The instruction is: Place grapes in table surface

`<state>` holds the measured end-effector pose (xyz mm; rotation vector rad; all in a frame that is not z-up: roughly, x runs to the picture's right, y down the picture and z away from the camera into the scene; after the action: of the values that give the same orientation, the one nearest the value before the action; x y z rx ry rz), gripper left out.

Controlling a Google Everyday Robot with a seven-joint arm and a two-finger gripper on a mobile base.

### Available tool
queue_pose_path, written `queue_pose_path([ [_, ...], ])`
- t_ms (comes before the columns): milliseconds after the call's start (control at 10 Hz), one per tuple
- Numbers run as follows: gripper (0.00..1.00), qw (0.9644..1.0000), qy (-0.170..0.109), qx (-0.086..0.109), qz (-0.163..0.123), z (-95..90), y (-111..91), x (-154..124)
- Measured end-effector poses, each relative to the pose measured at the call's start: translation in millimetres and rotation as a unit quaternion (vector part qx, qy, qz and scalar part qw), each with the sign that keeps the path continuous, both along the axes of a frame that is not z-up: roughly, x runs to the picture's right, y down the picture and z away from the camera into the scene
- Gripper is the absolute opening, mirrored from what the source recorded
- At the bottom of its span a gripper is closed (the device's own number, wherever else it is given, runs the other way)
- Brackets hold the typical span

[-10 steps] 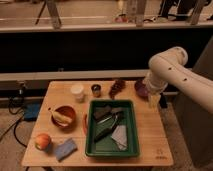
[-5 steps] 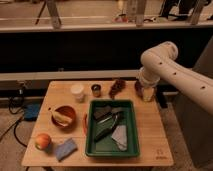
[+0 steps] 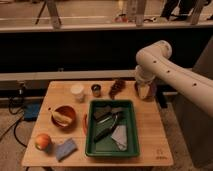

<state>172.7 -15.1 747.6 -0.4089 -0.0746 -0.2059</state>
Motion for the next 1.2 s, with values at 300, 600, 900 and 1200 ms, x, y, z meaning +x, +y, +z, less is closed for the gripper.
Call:
queue_pose_path([
  [300,0.8,1.0,-0.005,0.003,-0.007,8.4,-3,-6],
  [600,0.8,0.9998,-0.015,0.005,-0.013,19.8,-7,-16],
  [900,0.8,0.9996,-0.022,0.008,-0.015,30.1,-11,-21],
  [1200,0.8,0.9992,-0.032,0.011,-0.019,42.2,-20,-32],
])
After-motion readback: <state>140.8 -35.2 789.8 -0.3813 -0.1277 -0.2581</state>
